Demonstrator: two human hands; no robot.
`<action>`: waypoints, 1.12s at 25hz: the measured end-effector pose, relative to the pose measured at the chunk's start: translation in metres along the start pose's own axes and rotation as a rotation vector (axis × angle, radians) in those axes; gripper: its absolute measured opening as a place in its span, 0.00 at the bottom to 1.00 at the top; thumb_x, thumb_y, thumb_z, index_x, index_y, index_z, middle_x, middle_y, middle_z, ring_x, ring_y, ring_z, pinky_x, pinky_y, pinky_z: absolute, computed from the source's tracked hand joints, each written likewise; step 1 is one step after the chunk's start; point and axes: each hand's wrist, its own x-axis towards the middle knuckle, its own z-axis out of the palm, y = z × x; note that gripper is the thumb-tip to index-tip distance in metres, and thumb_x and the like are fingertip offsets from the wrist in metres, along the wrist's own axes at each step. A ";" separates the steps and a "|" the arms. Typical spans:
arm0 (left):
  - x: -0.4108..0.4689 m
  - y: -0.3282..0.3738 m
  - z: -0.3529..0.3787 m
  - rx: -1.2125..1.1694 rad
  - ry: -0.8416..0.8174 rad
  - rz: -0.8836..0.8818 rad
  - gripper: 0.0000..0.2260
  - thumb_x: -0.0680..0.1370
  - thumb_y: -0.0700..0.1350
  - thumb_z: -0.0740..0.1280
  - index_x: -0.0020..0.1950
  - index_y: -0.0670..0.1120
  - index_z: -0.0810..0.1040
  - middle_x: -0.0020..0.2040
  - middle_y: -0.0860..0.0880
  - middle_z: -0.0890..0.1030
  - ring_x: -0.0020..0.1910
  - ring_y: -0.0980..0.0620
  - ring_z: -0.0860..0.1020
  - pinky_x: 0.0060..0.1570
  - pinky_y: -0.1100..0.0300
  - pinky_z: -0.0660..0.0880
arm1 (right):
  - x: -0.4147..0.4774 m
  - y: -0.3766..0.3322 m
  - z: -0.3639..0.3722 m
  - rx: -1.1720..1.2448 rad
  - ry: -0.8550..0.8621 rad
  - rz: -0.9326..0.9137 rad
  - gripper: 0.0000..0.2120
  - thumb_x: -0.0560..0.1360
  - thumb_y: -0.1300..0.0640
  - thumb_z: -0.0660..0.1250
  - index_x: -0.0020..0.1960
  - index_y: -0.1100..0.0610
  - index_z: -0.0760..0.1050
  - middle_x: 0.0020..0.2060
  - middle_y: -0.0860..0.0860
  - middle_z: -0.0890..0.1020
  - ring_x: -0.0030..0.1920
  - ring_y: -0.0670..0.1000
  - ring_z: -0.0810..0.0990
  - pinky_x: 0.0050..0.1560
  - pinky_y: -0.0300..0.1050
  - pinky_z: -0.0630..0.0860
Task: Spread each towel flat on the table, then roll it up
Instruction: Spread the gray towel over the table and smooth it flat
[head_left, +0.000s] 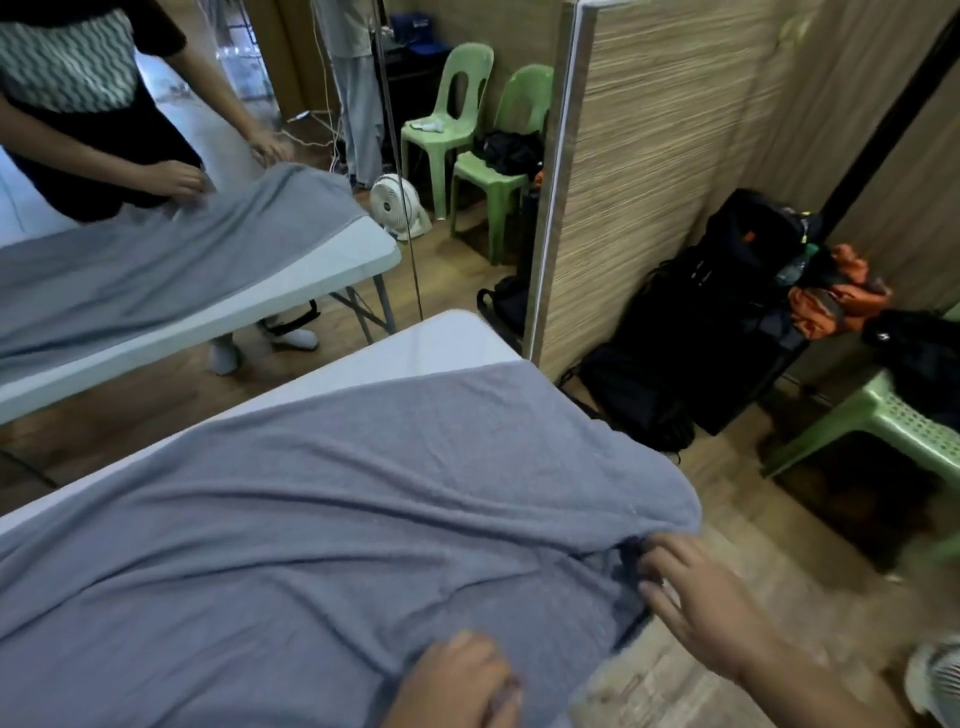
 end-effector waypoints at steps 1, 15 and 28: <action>0.031 -0.019 -0.027 -0.143 -0.019 0.021 0.07 0.78 0.46 0.65 0.46 0.59 0.74 0.45 0.61 0.76 0.42 0.62 0.75 0.42 0.70 0.71 | 0.016 0.004 -0.005 0.052 0.075 0.076 0.04 0.79 0.47 0.61 0.50 0.44 0.73 0.54 0.39 0.73 0.56 0.44 0.72 0.51 0.39 0.70; 0.305 -0.125 0.034 -0.061 -0.256 -0.126 0.27 0.82 0.63 0.44 0.80 0.59 0.48 0.82 0.55 0.47 0.80 0.53 0.43 0.76 0.46 0.41 | 0.167 -0.015 0.015 0.086 0.195 0.080 0.23 0.79 0.44 0.54 0.72 0.49 0.68 0.75 0.47 0.65 0.75 0.46 0.58 0.76 0.43 0.51; 0.316 -0.258 0.044 -0.001 -0.150 -0.447 0.31 0.78 0.70 0.41 0.80 0.61 0.47 0.82 0.53 0.48 0.80 0.50 0.48 0.75 0.40 0.47 | 0.030 -0.007 0.080 -0.203 0.026 0.228 0.40 0.73 0.27 0.53 0.70 0.57 0.68 0.70 0.54 0.73 0.72 0.52 0.66 0.69 0.52 0.60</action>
